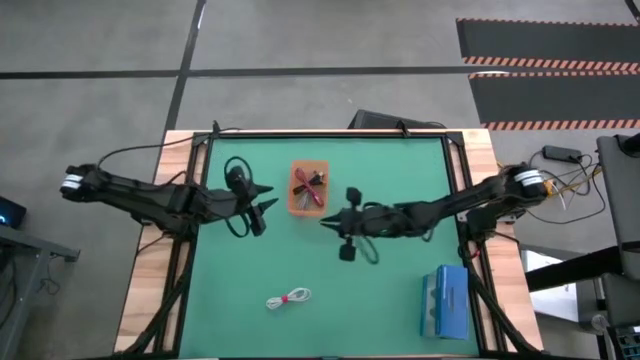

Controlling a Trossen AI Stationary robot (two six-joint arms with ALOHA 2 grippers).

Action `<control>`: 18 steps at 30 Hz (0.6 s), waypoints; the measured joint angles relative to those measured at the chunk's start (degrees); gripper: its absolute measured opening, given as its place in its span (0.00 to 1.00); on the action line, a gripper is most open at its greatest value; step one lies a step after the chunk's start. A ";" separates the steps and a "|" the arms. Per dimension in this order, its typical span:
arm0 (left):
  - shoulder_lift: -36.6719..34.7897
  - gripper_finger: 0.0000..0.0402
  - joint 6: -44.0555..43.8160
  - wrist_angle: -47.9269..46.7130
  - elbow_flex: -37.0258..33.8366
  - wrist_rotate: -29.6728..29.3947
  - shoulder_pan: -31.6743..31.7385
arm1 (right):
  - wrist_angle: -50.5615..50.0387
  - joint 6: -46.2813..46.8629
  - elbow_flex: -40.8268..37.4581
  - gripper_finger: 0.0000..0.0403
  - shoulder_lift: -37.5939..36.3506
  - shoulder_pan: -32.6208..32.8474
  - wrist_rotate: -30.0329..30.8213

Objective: Pick and place USB-C Cables
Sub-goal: Put the white charger cable into the orange bin

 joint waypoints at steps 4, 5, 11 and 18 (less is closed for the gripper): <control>2.96 0.35 -2.45 0.04 0.38 1.34 -1.24 | 8.71 -4.51 -7.58 0.07 -5.26 -0.02 0.13; 3.56 0.35 -2.96 0.41 0.57 2.27 -1.50 | 11.12 -5.53 -9.27 0.07 -6.47 0.00 -0.05; 8.14 0.35 -6.02 0.19 2.01 7.08 -3.69 | 21.38 -10.89 -18.52 0.07 -12.81 -0.02 -0.31; 12.86 0.35 -10.02 0.02 4.35 8.38 -6.67 | 29.96 -14.99 -25.60 0.07 -17.85 -0.02 -0.39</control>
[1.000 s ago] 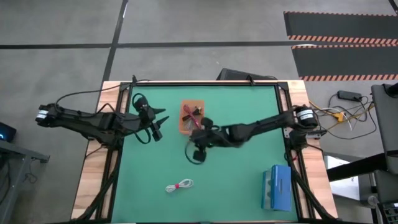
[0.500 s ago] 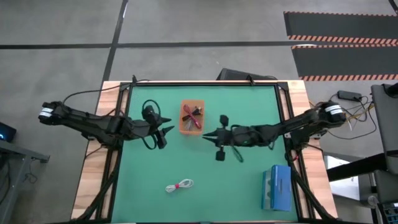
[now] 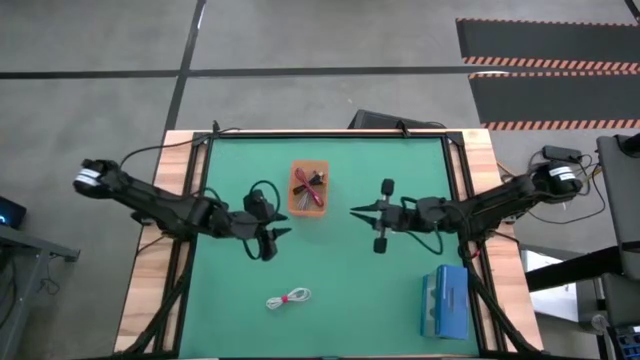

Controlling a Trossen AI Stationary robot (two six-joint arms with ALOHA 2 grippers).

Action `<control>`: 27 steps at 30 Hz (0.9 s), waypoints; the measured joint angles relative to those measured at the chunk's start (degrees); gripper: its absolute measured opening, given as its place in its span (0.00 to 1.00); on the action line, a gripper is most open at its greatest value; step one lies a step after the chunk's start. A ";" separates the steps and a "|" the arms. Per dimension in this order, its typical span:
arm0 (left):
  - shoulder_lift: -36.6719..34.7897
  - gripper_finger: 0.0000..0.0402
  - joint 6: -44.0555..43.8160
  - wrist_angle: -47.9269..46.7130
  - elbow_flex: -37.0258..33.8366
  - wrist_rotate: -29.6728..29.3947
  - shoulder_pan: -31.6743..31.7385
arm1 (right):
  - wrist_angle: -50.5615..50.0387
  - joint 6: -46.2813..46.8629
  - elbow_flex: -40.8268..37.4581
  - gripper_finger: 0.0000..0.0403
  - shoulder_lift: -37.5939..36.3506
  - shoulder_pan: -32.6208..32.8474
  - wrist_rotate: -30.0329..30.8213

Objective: Pick and place USB-C Cables
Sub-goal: Put the white charger cable into the orange bin

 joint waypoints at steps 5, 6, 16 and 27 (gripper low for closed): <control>3.83 0.35 -3.54 0.09 3.04 4.06 -1.30 | 2.07 -3.01 -2.60 0.07 -3.03 -0.15 -0.05; 4.60 0.35 -4.10 0.28 3.53 5.32 -1.51 | 2.59 -3.42 -2.84 0.07 -3.60 -0.15 -0.09; 14.42 0.34 -9.57 -0.65 9.90 11.18 -2.52 | 2.52 -5.56 -7.70 0.07 -13.17 -0.13 -3.18; 26.29 0.34 -18.51 -20.20 23.50 18.63 -3.59 | 4.30 -5.46 -14.74 0.07 -24.34 -0.15 -5.68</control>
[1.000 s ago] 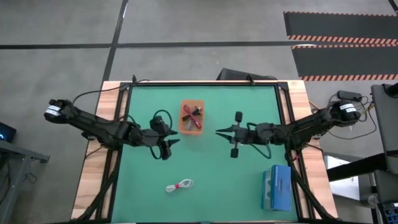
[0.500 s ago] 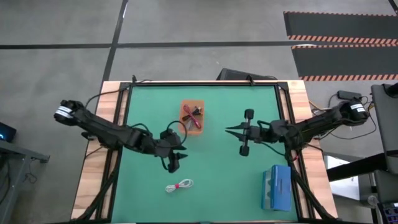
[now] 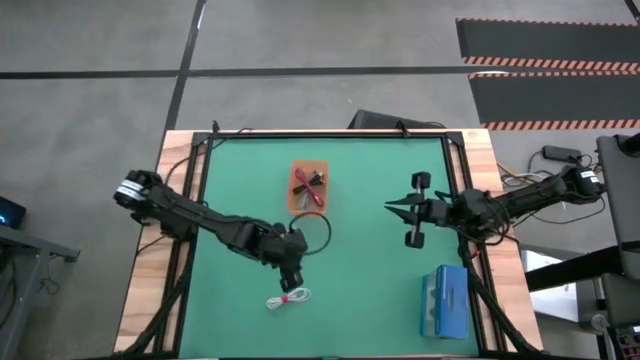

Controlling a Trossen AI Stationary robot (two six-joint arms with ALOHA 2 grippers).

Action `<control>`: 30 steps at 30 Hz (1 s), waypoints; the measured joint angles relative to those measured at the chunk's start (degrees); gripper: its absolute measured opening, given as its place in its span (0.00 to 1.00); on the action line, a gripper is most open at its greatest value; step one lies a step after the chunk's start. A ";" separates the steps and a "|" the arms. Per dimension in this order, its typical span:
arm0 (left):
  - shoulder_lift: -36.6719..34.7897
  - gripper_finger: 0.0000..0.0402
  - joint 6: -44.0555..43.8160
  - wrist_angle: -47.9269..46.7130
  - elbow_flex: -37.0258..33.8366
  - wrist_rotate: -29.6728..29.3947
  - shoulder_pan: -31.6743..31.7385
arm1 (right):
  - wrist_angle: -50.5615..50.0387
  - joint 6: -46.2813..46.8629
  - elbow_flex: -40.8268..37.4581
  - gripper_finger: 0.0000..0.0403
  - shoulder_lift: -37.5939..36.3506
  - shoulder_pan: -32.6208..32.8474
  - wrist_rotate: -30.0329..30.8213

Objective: Pick and place USB-C Cables
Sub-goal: Put the white charger cable into the orange bin

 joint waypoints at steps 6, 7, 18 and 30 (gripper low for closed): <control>5.26 0.34 -1.43 -6.23 6.53 2.94 -3.56 | 0.00 0.45 -0.75 0.07 -3.59 0.04 -5.84; 5.82 0.34 -1.42 -7.54 6.88 3.15 -4.43 | 0.01 0.48 -0.80 0.07 -3.88 0.10 -6.66; 10.71 0.34 -5.91 -8.17 6.73 2.51 -11.97 | -0.48 0.33 -2.09 0.07 -6.80 0.17 -7.80; 13.73 0.34 -7.04 -5.06 6.49 1.35 -13.16 | -0.93 -1.60 -4.49 0.07 -10.91 0.15 -7.76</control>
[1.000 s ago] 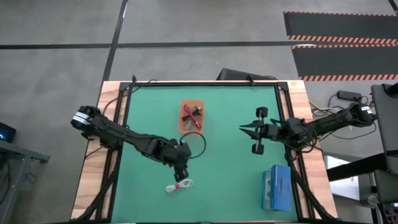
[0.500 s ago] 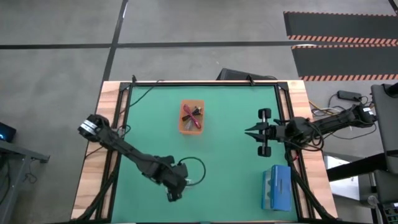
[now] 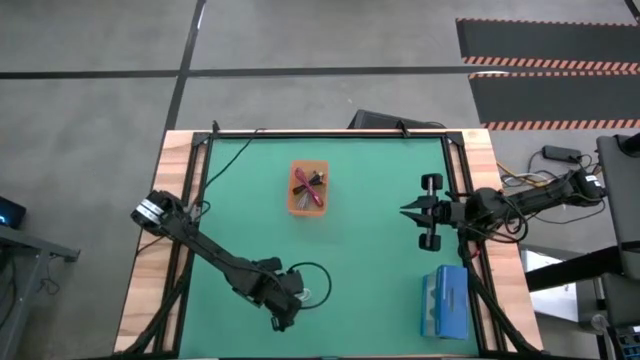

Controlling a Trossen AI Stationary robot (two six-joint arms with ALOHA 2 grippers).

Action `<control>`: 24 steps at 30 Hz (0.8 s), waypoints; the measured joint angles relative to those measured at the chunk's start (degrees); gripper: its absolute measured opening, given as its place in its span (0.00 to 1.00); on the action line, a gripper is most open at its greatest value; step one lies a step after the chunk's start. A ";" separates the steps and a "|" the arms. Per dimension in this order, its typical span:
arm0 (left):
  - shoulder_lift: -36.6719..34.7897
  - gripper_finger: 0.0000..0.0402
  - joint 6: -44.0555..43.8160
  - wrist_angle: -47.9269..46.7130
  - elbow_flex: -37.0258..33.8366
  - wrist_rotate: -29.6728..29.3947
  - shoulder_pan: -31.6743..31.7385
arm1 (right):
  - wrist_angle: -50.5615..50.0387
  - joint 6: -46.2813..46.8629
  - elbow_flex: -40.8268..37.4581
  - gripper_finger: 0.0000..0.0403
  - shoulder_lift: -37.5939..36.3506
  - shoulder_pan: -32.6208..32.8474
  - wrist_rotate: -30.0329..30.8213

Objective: Pick and place USB-C Cables
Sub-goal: Put the white charger cable into the orange bin

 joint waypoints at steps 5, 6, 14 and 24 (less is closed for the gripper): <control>0.00 0.34 -0.09 0.09 -0.02 -1.15 -0.04 | -0.11 -0.50 -0.64 0.07 -0.94 0.00 0.44; 0.00 0.34 -0.09 0.21 -0.02 -1.65 -0.04 | -0.07 -0.50 -0.66 0.07 -0.97 0.00 0.44; 1.18 0.34 0.08 1.24 -0.24 -3.17 -0.12 | 0.00 -0.61 -0.68 0.07 -1.34 0.00 0.44; 4.40 0.34 0.52 1.27 -0.35 -3.15 -0.64 | 0.02 -1.07 -0.68 0.07 -1.34 0.00 0.46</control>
